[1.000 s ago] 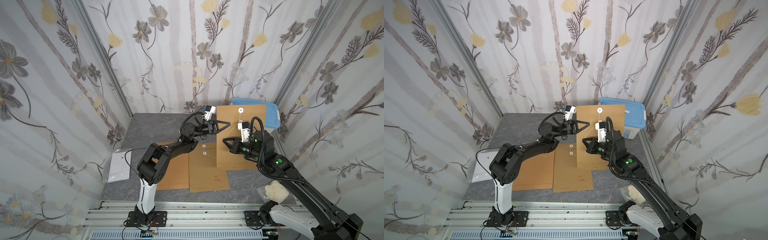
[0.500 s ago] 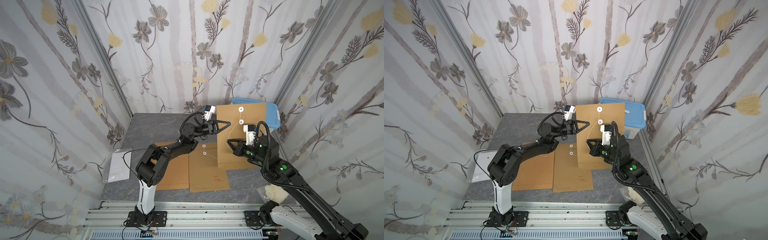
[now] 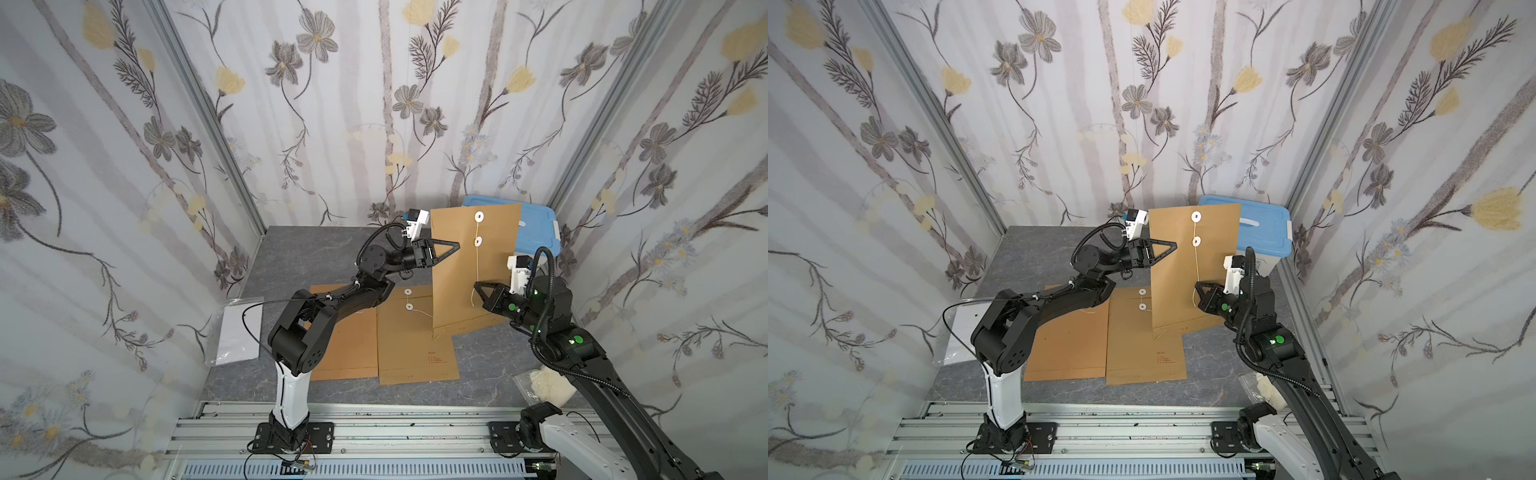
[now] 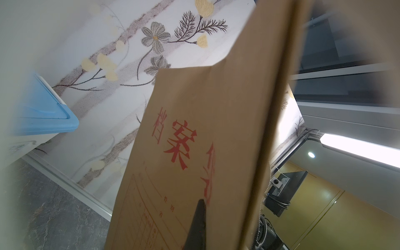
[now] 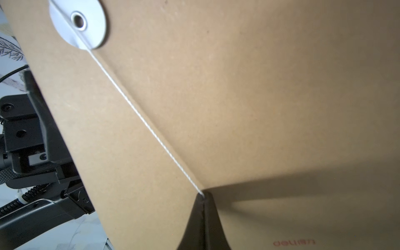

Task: Close the mouth of the file bag
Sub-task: Close the file bag.

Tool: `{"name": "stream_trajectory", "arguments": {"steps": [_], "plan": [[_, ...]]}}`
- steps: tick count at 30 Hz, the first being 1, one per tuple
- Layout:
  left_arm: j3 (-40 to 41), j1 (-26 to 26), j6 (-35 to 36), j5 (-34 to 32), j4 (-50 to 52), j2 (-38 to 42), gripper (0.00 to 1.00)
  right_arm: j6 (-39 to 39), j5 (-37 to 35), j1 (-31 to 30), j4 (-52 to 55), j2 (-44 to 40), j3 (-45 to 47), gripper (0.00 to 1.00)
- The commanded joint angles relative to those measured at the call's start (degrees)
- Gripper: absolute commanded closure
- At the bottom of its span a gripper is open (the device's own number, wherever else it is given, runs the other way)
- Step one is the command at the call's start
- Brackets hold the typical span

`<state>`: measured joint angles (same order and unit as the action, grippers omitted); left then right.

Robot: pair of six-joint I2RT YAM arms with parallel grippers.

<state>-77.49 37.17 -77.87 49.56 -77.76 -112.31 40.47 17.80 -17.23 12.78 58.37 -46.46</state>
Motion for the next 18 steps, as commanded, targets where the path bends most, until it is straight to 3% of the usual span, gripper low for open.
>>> {"name": "stream_trajectory", "arguments": {"steps": [1,10,18], "plan": [[-0.3,0.3,-0.5,-0.8,-3.1,-0.5,1.0,1.6,2.7,-0.4,-3.2,0.5,0.1,1.0],[-3.5,0.4,-0.8,-1.8,-3.1,-2.8,1.0,4.7,-0.6,-9.0,-8.1,2.3,0.1,1.0],[-2.5,1.4,-0.6,-1.7,-3.1,-3.0,1.0,6.4,-1.4,-9.4,-11.6,3.3,0.7,1.0]]}}
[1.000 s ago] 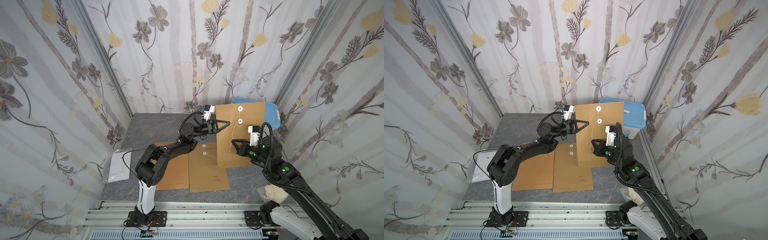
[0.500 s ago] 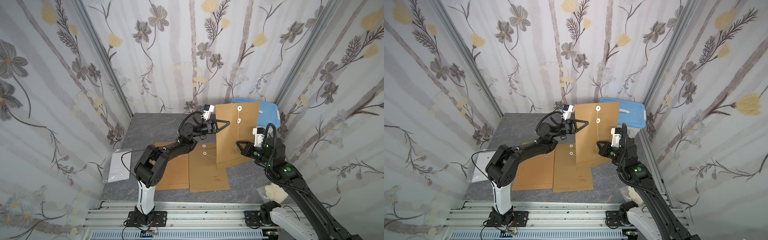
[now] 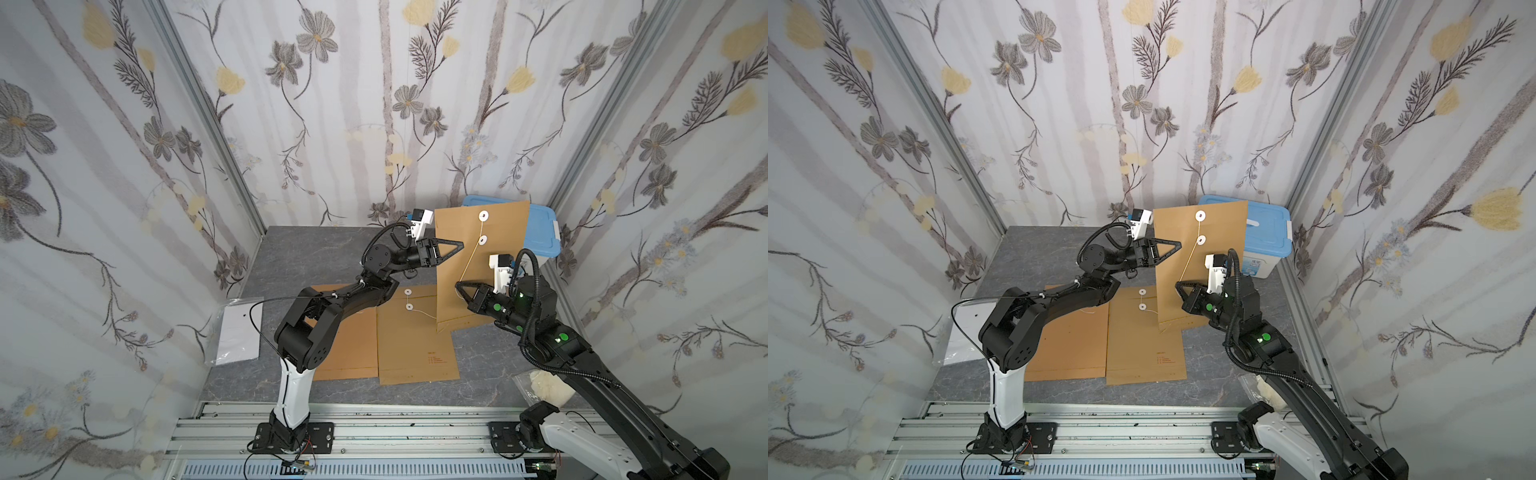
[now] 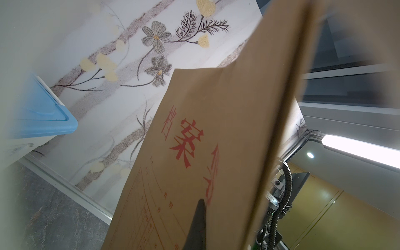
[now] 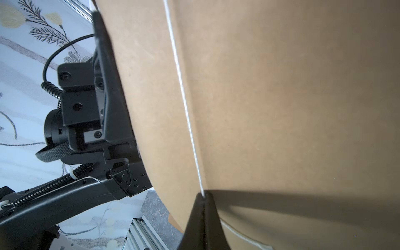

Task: Close the mouth of the file bag
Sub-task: Close the file bag.

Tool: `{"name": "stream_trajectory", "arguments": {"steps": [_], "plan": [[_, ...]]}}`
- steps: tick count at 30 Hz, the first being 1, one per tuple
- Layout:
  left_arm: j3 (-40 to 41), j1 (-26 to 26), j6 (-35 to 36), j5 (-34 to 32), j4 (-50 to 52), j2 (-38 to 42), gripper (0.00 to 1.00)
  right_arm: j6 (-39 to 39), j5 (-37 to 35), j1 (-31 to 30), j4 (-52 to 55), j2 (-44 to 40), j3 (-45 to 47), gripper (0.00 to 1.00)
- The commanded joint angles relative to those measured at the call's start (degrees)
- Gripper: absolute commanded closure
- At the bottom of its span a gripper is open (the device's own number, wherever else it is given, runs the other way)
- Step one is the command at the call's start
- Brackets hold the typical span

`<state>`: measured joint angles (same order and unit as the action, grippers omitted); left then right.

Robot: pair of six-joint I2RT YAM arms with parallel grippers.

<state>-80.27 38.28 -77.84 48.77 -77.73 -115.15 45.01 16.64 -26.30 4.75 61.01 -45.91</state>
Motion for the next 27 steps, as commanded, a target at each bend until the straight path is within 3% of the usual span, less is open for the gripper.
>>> {"name": "stream_trajectory", "arguments": {"steps": [1,12,18,27], "plan": [[0.4,0.3,-0.6,-1.2,-3.1,-0.4,1.0,2.2,-0.1,-0.6,-4.2,1.0,0.0,1.0],[-0.6,0.6,-1.9,-1.1,-3.1,1.6,1.0,0.2,-2.3,-0.9,-2.7,2.3,0.7,1.0],[0.9,-0.1,-2.1,-1.1,-3.1,2.5,1.0,-0.9,-1.5,4.1,0.0,-1.8,2.7,1.0],[2.4,-1.2,-1.8,-1.0,-3.1,3.0,1.0,-5.1,4.7,16.5,7.9,-7.6,1.2,1.0]]}}
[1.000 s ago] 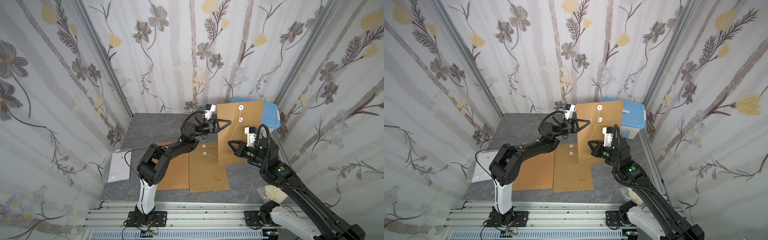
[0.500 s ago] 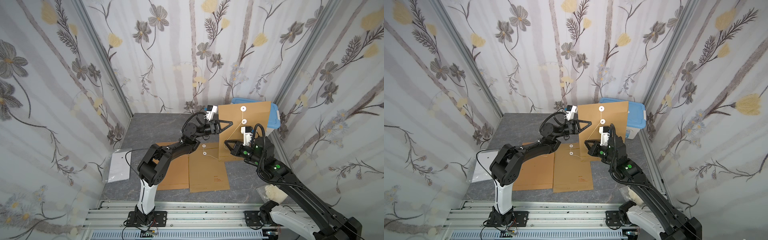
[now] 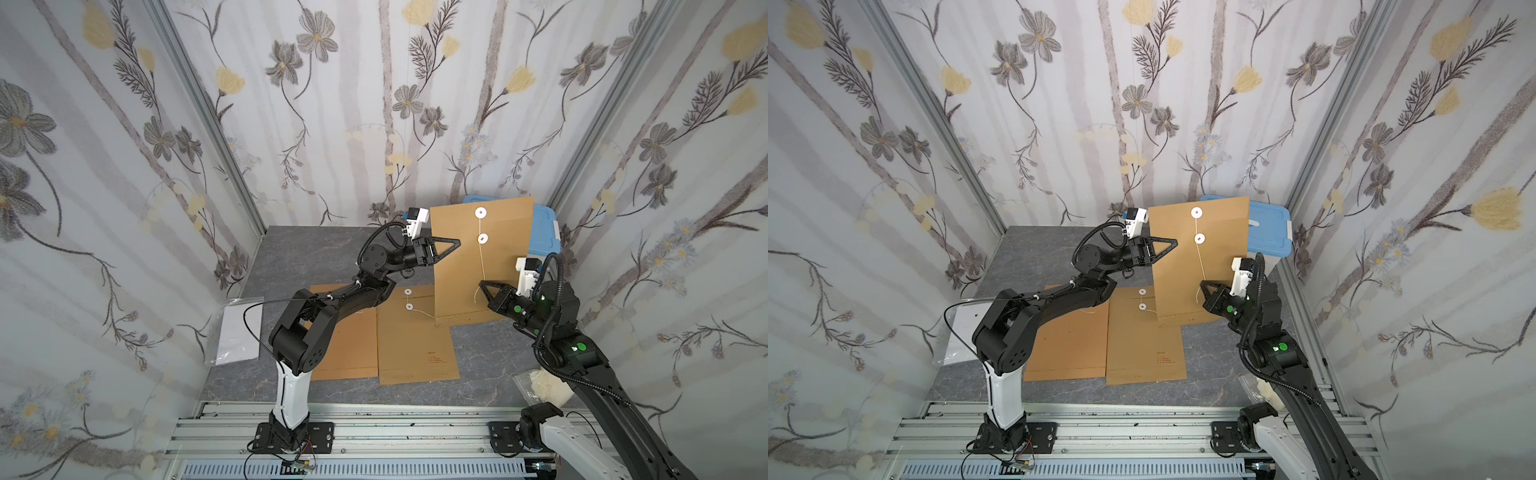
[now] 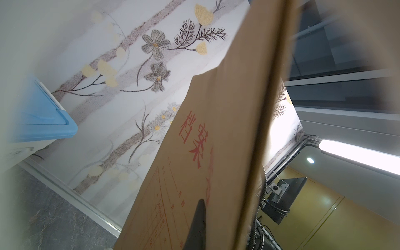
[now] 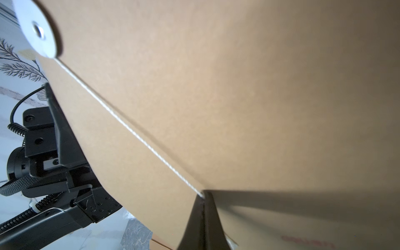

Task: Close the mouth of the file bag
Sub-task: Close the file bag.

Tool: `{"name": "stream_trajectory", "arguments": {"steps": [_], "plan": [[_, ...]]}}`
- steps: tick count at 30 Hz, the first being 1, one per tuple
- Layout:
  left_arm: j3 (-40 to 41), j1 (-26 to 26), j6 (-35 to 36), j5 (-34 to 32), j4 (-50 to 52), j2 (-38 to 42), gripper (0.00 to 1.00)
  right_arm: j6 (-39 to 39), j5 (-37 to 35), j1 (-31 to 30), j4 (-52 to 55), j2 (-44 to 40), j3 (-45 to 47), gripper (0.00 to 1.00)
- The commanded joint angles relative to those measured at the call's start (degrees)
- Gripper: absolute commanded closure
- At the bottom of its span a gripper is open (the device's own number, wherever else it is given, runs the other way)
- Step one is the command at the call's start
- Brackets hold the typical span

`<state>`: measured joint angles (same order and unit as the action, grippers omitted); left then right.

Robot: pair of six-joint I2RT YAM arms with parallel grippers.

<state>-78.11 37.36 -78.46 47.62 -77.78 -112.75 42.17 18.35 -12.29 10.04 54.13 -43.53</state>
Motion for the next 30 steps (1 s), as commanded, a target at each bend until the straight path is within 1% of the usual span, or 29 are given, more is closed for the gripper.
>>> {"name": "stream_trajectory", "arguments": {"steps": [1,6,11,12,23,30], "plan": [[0.3,-0.3,-1.3,0.2,-3.1,0.5,1.0,-2.8,3.8,4.1,3.5,-0.7,-1.6,1.0],[0.3,-0.3,-1.3,0.5,-3.1,0.5,1.0,-5.4,9.4,11.0,6.6,1.2,-5.1,1.0],[0.7,-0.2,-1.6,1.2,-3.1,0.3,1.0,-7.1,13.8,15.7,9.3,5.5,-9.5,1.0],[0.7,-0.3,-1.6,1.5,-3.1,0.2,1.0,-7.4,14.4,16.3,9.6,6.3,-12.0,1.0],[0.3,-0.3,-3.4,3.3,-3.1,-1.0,1.0,-11.8,12.9,18.1,14.4,13.1,-23.1,1.0],[1.0,-0.6,-3.3,3.3,-3.1,-1.4,1.0,-13.3,11.3,18.4,16.8,15.2,-29.2,1.0]]}}
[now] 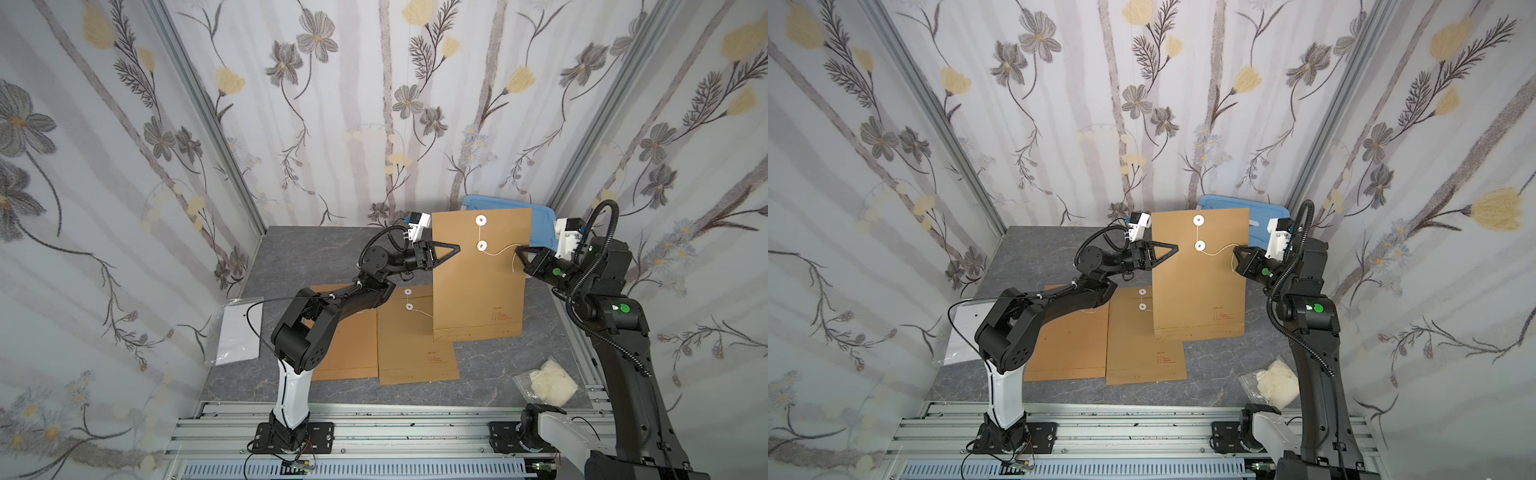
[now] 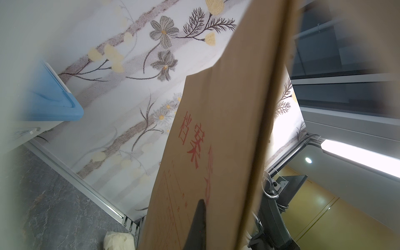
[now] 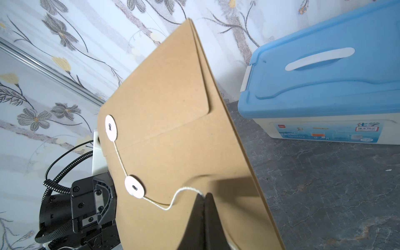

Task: Close the mouth of the file bag
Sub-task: Close the file bag.

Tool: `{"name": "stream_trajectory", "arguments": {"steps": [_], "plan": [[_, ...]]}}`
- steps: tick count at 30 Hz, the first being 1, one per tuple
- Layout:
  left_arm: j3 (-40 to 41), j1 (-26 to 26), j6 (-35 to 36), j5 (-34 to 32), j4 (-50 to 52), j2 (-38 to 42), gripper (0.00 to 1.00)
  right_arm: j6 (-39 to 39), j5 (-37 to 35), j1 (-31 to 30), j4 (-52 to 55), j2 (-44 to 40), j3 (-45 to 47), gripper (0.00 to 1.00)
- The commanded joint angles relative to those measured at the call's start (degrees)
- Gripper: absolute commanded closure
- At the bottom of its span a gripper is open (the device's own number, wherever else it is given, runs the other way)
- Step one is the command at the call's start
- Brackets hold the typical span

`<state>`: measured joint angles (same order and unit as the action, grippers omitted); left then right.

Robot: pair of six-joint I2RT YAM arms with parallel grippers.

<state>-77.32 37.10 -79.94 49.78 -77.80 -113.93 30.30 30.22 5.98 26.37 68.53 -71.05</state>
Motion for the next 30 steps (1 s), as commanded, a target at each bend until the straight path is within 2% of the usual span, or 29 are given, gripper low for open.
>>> {"name": "stream_trajectory", "arguments": {"steps": [1,10,24,30], "plan": [[0.4,-0.4,-1.7,1.1,-3.1,-0.3,1.0,-1.7,-0.6,0.2,1.0,1.1,-2.4,1.0],[1.2,-0.8,-1.8,1.0,-3.1,-0.9,1.0,-2.0,-0.2,0.4,2.3,2.5,-4.4,1.0],[1.0,-0.3,-2.1,1.6,-3.0,-0.9,1.0,-3.2,3.7,0.4,5.2,9.9,-14.1,1.0],[0.1,0.7,-2.6,1.6,-3.0,-2.2,1.0,-3.6,4.1,-1.4,6.0,12.6,-17.5,1.0]]}}
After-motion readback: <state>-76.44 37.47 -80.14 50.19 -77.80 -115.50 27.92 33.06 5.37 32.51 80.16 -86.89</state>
